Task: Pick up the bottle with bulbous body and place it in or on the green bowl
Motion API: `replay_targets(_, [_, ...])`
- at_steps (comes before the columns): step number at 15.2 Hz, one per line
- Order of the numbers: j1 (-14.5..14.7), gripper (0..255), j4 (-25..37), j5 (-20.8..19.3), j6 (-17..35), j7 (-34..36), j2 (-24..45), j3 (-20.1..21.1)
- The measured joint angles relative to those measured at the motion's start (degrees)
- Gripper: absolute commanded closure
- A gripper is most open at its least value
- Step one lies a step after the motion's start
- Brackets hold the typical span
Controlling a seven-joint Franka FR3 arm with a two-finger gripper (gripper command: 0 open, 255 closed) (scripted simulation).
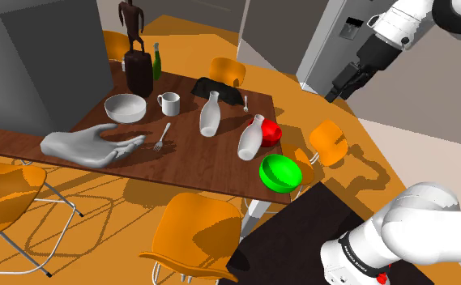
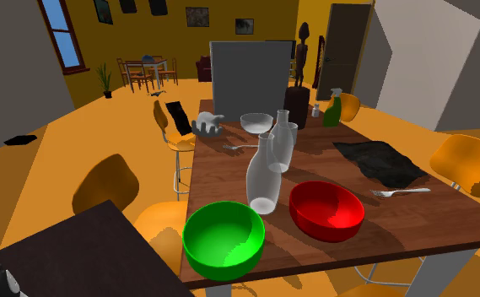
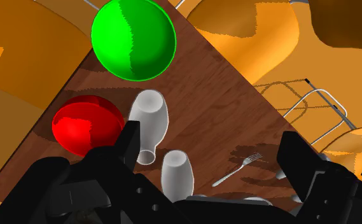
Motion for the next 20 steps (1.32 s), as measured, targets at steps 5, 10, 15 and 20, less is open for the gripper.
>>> replay_targets(5, [0.19, 0, -1.57, -0.52, 5.43, -1.35, 4.21, -0.45])
replay_targets(10, [0.47, 0, -2.85, -1.27, 14.16, -3.74, 12.05, -1.45])
replay_targets(15, [0.67, 0, -1.9, -1.7, 23.02, -6.71, 22.28, -2.94])
replay_targets(20, [1.1, 0, 0.28, -1.43, 30.51, -9.11, 32.29, -3.85])
